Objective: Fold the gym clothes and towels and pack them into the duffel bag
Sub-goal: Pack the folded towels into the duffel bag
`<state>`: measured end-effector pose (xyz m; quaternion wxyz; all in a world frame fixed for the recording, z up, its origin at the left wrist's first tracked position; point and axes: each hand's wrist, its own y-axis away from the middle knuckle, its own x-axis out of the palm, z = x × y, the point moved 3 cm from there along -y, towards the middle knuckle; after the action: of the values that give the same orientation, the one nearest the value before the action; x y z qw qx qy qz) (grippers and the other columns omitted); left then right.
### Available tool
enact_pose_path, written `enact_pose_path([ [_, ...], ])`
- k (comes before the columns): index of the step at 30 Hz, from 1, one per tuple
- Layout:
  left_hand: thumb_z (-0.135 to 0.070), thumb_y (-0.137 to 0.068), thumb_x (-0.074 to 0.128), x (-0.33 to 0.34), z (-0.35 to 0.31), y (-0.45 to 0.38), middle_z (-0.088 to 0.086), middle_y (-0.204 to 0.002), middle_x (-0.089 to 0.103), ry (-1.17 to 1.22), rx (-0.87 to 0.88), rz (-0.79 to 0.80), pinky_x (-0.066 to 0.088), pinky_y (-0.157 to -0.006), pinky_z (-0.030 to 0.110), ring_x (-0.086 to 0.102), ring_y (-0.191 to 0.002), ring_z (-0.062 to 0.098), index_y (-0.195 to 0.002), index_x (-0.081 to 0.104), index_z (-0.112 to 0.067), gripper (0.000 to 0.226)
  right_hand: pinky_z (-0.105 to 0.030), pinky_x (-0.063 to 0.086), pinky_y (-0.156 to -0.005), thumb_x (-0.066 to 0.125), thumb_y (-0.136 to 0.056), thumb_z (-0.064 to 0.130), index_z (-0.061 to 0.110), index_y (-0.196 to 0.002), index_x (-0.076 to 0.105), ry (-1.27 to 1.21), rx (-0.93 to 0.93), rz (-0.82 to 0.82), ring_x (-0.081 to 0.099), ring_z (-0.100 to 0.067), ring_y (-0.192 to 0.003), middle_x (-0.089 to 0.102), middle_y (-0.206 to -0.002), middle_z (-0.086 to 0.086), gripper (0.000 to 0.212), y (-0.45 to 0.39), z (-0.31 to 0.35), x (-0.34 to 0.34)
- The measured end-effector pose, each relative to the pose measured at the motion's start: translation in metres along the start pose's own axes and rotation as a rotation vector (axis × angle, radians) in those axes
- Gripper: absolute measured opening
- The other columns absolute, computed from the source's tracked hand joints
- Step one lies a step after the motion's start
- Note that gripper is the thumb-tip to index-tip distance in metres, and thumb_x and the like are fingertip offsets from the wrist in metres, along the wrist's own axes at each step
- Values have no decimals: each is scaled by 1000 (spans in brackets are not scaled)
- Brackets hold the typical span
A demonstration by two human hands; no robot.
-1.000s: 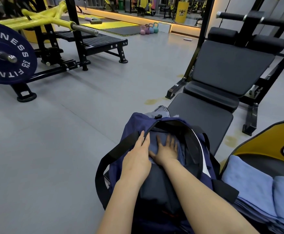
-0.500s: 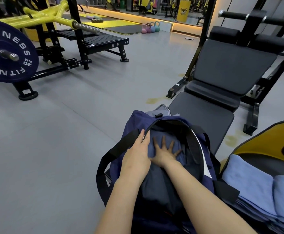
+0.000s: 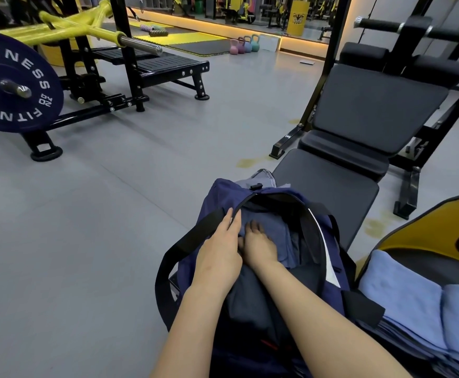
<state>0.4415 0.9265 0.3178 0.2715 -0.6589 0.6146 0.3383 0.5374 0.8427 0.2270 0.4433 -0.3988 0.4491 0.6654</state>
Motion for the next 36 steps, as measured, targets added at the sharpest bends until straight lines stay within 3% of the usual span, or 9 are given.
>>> enact_pose_path([
  [4, 9, -86, 37, 0, -1, 1, -16, -159, 1, 15, -5, 0, 33, -108, 35, 36, -135, 16, -152, 5, -31, 84, -39, 34, -105, 35, -101, 27, 8, -152, 13, 10, -52, -19, 29, -25, -140, 19, -157, -10, 58, 2, 5, 0],
  [8, 9, -85, 39, 0, 0, 0, -17, -158, 1, 17, -14, 10, 36, -105, 32, 37, -133, 14, -152, 5, -32, 85, -45, 10, -117, 27, -102, 37, 15, -154, 4, 108, -110, 106, 3, -23, -148, 1, -161, -7, 61, -1, 2, 9],
  [12, 6, -87, 37, -3, 0, 0, -19, -158, 1, 12, -21, 4, 39, -101, 32, 41, -130, 15, -152, 6, -33, 81, -48, -7, -117, 15, -104, 40, 30, -154, 7, 42, -75, 89, -12, -25, -147, -6, -161, 1, 52, -4, -8, 10],
  [16, 7, -87, 36, -3, 2, 1, -20, -158, 0, 9, -15, 14, 38, -103, 34, 40, -131, 15, -151, 6, -32, 82, -49, -17, -113, 26, -98, 56, 30, -152, -10, 102, -43, 174, -25, -26, -143, -24, -157, 3, 70, -5, -12, 16],
  [20, 10, -85, 34, -3, 6, 2, -20, -157, 0, 40, -5, 25, 38, -104, 36, 35, -135, 11, -151, 8, -33, 83, -49, -19, -112, 30, -94, 61, 29, -151, -15, 112, -34, 161, -27, -27, -143, -26, -157, 2, 79, -6, -12, 18],
  [30, 9, -86, 34, 3, 7, 5, -14, -159, -4, -30, 21, 65, 38, -103, 32, 33, -137, 14, -152, 7, -30, 81, -39, -1, -119, 25, -101, 48, 19, -154, 0, -54, -58, 28, -7, -21, -148, -5, -161, 1, 65, 9, -10, -4],
  [36, 7, -89, 35, 5, -2, 5, -9, -160, -3, -92, 4, 89, 31, -109, 32, 31, -139, 17, -153, 5, -26, 78, -36, -2, -119, 27, -102, 46, 16, -154, 1, -75, -130, -101, -8, -19, -148, -6, -161, 1, 65, 37, -10, -34],
])
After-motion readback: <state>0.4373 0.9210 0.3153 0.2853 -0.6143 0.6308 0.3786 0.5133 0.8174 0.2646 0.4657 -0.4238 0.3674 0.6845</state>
